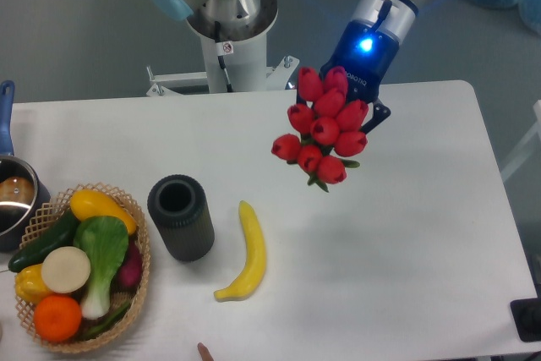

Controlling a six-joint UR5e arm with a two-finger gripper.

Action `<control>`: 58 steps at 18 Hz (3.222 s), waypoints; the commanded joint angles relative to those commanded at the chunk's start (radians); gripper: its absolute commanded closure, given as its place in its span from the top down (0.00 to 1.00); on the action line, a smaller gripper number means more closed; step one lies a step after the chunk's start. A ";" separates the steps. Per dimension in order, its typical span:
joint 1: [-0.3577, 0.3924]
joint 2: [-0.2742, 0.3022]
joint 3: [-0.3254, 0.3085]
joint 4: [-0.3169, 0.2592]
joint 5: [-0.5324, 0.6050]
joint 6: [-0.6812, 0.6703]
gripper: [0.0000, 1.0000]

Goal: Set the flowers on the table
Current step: 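Rotate the gripper holding the red tulips so the blooms hang downward, then lower the held red tulips toward the table beside the yellow banana, then lay the tulips flat on the table and open the gripper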

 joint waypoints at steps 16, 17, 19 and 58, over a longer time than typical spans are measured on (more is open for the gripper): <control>-0.029 -0.046 -0.049 -0.008 0.473 -0.135 0.41; -0.031 -0.070 -0.049 -0.014 0.473 -0.135 0.41; -0.031 -0.118 -0.051 -0.014 0.476 -0.137 0.41; -0.087 -0.410 0.040 0.026 0.472 -0.278 1.00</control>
